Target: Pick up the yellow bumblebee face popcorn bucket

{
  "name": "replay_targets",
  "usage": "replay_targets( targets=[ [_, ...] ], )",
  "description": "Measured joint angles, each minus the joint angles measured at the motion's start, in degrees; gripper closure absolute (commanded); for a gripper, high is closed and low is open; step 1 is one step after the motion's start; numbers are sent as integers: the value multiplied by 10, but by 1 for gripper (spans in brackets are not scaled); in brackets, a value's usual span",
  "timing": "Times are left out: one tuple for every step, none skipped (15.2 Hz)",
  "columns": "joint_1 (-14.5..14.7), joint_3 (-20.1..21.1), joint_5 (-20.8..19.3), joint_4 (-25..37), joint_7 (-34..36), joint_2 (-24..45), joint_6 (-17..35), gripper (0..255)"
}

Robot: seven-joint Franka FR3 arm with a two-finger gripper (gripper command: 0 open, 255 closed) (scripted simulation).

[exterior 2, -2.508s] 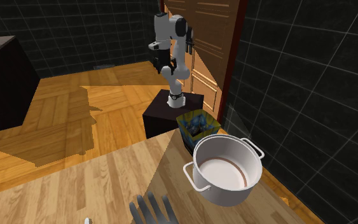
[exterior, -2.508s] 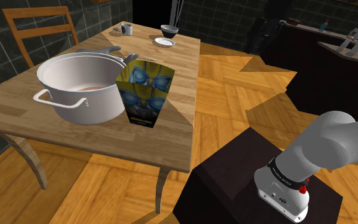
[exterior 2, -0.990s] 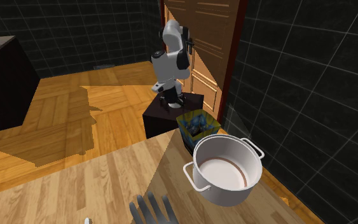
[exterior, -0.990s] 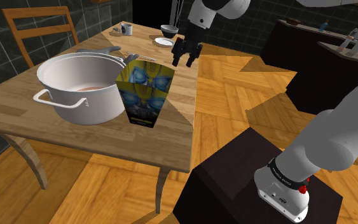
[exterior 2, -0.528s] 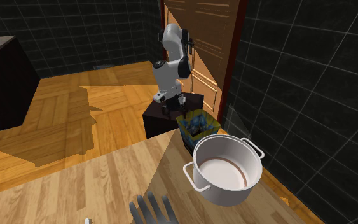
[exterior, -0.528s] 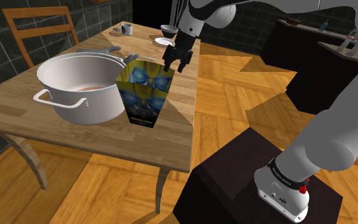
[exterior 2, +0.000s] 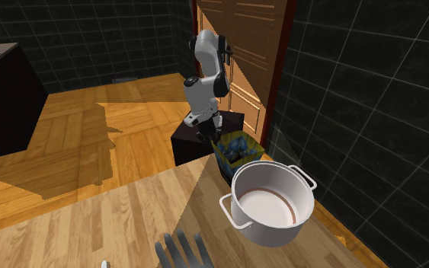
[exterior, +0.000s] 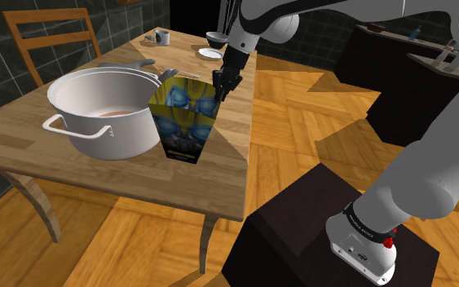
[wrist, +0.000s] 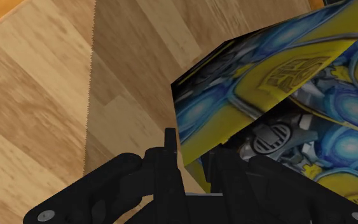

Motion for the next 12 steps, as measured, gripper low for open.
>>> replay_targets(
  targets=[
    [0,0,0,0,0,0,0,255],
    [0,0,0,0,0,0,0,255],
    [0,0,0,0,0,0,0,255],
    [0,0,0,0,0,0,1,255],
    [0,0,0,0,0,0,1,255],
    [0,0,0,-1,0,0,1,255],
    [0,0,-1,1,1,-1,-3,255],
    [0,0,-1,1,2,-5,-8,255],
    [-1,-1,-3,7,4,-5,-15,255],
    [-1,-1,-4,13,5,-7,-23,255],
    [-2,-1,-4,17,6,-9,-29,255],
    [-1,-1,-5,20,9,-12,-35,255]
  ],
)
